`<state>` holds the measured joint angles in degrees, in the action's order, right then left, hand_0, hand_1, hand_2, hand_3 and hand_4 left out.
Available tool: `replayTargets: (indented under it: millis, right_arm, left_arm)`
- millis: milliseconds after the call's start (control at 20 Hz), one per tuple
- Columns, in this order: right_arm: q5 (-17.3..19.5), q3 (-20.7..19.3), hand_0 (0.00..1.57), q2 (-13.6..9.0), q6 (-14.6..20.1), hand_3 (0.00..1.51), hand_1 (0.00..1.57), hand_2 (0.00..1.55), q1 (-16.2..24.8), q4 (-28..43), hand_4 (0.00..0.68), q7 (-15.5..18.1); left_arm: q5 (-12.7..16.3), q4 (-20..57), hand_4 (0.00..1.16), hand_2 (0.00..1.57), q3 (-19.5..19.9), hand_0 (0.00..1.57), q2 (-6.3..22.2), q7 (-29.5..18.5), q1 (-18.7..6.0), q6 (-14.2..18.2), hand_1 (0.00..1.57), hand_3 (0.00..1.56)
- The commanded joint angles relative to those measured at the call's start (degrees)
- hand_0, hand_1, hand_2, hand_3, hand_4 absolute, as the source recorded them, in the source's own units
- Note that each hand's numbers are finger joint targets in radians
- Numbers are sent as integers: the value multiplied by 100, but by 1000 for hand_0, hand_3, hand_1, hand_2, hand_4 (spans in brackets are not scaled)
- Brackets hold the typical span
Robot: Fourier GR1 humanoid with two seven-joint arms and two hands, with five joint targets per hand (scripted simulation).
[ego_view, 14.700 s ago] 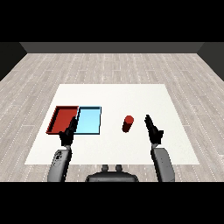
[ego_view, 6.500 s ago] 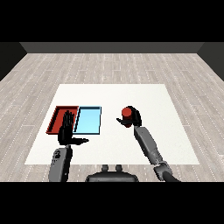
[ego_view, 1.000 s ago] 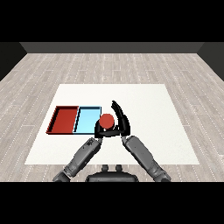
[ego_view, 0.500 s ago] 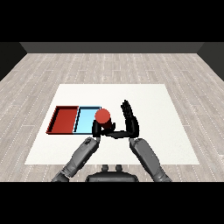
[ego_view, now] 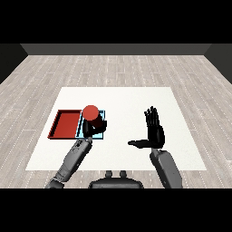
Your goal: Pick the red can and put it in the red box
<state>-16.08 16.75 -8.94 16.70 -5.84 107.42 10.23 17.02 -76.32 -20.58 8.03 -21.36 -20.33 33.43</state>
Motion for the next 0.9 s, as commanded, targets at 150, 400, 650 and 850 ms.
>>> replayTargets:
  millis: [150, 400, 650, 850]
  right_arm:
    - [-103, -220, 0, -34, -305, 0, 0, 0, 1067, -27, 0, 612]
    - [-584, -815, 0, -413, -708, 0, 0, 0, 1119, -95, 0, 436]
    - [-452, -859, 0, -246, -699, 0, 0, 0, 770, -787, 0, 650]
    - [-376, -903, 0, -299, -617, 0, 0, 0, 824, -663, 0, 567]
  left_arm:
    - [-105, -102, 1118, 1571, 771, 1571, 927, 733, -259, -73, 1571, 1490]
    - [-386, 758, 1143, 1571, 1122, 1571, 1770, 842, -233, -329, 1571, 1492]
    - [-514, 2160, 1111, 1555, 1337, 1571, 2315, 1116, -406, -739, 1571, 1496]
    - [-909, 3585, 1051, 1549, 1195, 1571, 2344, 1367, -859, -766, 1571, 1473]
